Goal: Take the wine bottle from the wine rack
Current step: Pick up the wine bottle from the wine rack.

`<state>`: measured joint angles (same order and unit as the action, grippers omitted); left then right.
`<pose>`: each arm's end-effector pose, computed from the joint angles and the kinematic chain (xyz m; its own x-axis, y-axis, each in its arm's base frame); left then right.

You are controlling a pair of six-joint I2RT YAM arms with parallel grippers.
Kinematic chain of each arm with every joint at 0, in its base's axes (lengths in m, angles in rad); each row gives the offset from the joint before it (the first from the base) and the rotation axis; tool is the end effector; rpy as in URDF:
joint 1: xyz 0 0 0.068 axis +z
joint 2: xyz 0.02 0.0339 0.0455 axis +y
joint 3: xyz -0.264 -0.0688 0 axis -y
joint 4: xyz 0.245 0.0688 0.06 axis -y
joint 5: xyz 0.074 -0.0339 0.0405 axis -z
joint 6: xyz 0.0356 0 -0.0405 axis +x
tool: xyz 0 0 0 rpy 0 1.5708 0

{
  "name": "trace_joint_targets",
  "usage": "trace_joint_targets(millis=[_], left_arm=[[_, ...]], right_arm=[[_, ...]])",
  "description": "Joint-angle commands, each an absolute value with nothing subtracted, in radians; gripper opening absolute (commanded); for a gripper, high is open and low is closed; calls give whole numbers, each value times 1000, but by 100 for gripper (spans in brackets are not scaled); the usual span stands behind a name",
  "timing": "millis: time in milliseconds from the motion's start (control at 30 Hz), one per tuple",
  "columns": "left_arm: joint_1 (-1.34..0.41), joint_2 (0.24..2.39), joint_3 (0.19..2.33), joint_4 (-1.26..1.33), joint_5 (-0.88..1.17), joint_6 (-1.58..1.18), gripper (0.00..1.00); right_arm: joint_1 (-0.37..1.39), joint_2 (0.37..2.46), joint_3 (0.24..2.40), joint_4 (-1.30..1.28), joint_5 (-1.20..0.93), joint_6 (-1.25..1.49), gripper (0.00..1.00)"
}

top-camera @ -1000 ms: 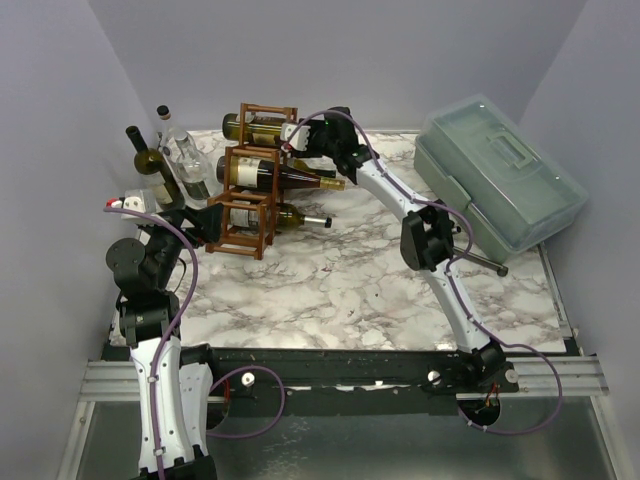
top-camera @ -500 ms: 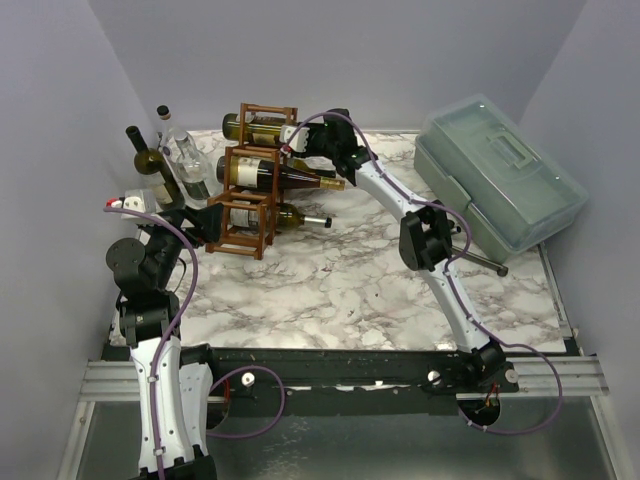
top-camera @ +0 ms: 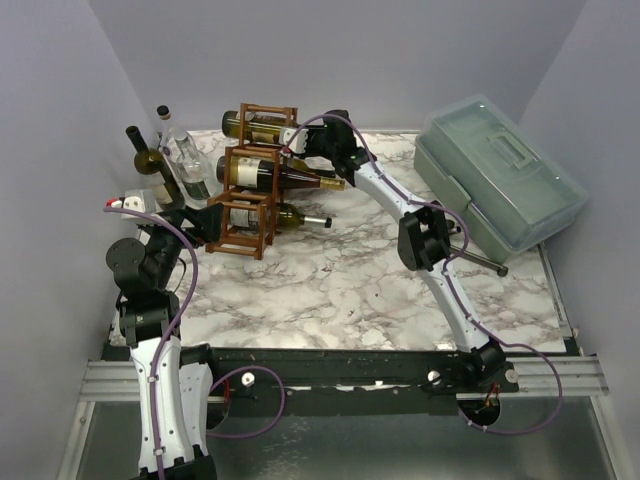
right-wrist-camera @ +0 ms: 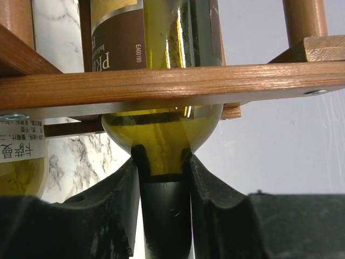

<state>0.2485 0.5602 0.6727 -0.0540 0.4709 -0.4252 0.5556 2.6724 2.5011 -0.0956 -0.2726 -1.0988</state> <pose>0.1383 0.0184 0.3471 -0.0391 -0.3892 -0.9203 0.2236 0.8943 -0.3876 0.5145 0.3307 0.2217 0.5471 -0.6700 -0.5018 -0.5308 0.1858 -0.8268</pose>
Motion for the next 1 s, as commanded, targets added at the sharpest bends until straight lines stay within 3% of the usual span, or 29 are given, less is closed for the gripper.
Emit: trace_joint_targets(millis=[0, 200, 467, 600, 967], left_arm=[[253, 561, 665, -41, 472, -416, 99], [253, 561, 666, -41, 471, -416, 99], [254, 562, 664, -41, 471, -414, 99], [254, 562, 665, -41, 468, -414, 99], [254, 561, 663, -41, 466, -410, 99]], right_arm=[[563, 2700, 2524, -77, -281, -1117, 30], [563, 2684, 2508, -71, -289, -1132, 24], [563, 2630, 2479, -60, -305, -1129, 5], [561, 2598, 2470, -60, -314, -1123, 0], [561, 2516, 2412, -85, -343, -1121, 0]])
